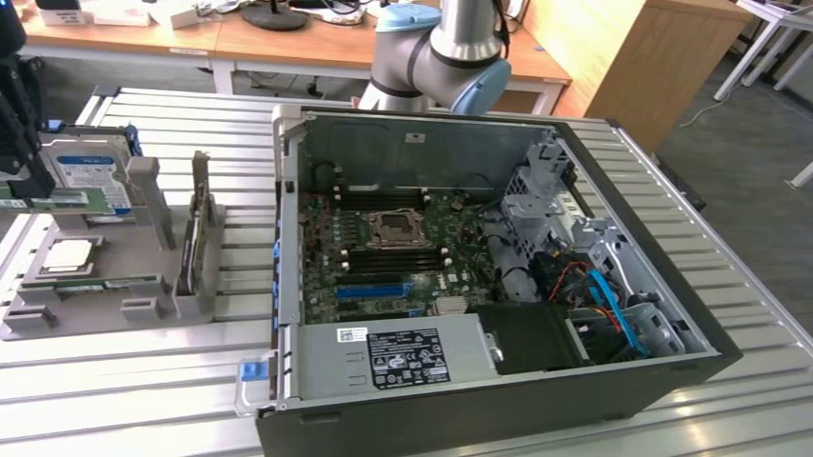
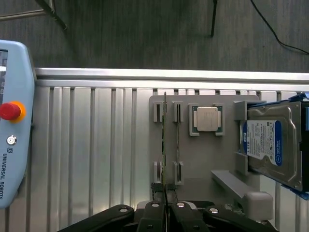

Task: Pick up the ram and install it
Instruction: 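Pick up the ram and move it above insertion slot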

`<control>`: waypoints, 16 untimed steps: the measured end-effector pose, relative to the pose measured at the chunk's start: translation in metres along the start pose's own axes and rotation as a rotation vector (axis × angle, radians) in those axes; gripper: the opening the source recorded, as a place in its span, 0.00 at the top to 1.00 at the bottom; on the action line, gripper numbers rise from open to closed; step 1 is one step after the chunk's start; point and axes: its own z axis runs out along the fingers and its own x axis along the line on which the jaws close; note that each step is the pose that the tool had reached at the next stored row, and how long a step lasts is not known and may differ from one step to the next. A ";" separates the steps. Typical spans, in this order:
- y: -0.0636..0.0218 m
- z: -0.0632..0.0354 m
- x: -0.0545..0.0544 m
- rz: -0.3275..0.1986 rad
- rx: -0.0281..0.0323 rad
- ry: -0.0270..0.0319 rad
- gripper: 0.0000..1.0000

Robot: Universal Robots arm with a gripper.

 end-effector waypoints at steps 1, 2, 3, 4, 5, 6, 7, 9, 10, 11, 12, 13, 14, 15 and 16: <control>0.0000 -0.0019 0.000 0.000 0.0000 0.0000 0.88; 0.0000 -0.0035 0.000 0.000 0.0000 0.0000 0.88; 0.0000 -0.0049 0.000 0.000 0.0000 0.0000 0.88; 0.0000 -0.0063 0.000 0.000 0.0000 0.0001 0.88; -0.0001 -0.0076 0.000 0.000 0.0000 0.0000 0.88; -0.0001 -0.0089 0.000 0.000 0.0000 0.0001 0.88; -0.0001 -0.0103 0.000 0.000 -0.0001 0.0000 0.88; -0.0001 -0.0127 0.000 0.000 0.0001 0.0000 0.88; -0.0001 -0.0139 0.000 0.000 0.0001 0.0000 0.88; -0.0001 -0.0150 0.000 0.000 0.0000 0.0000 0.88; -0.0001 -0.0162 0.000 0.000 0.0000 0.0000 0.88; -0.0001 -0.0174 0.000 0.000 0.0000 0.0000 0.88; -0.0001 -0.0185 0.000 0.000 0.0000 0.0000 0.88; -0.0001 -0.0198 0.000 0.000 0.0000 0.0000 0.88; 0.0000 -0.0210 0.000 0.000 0.0000 0.0001 0.88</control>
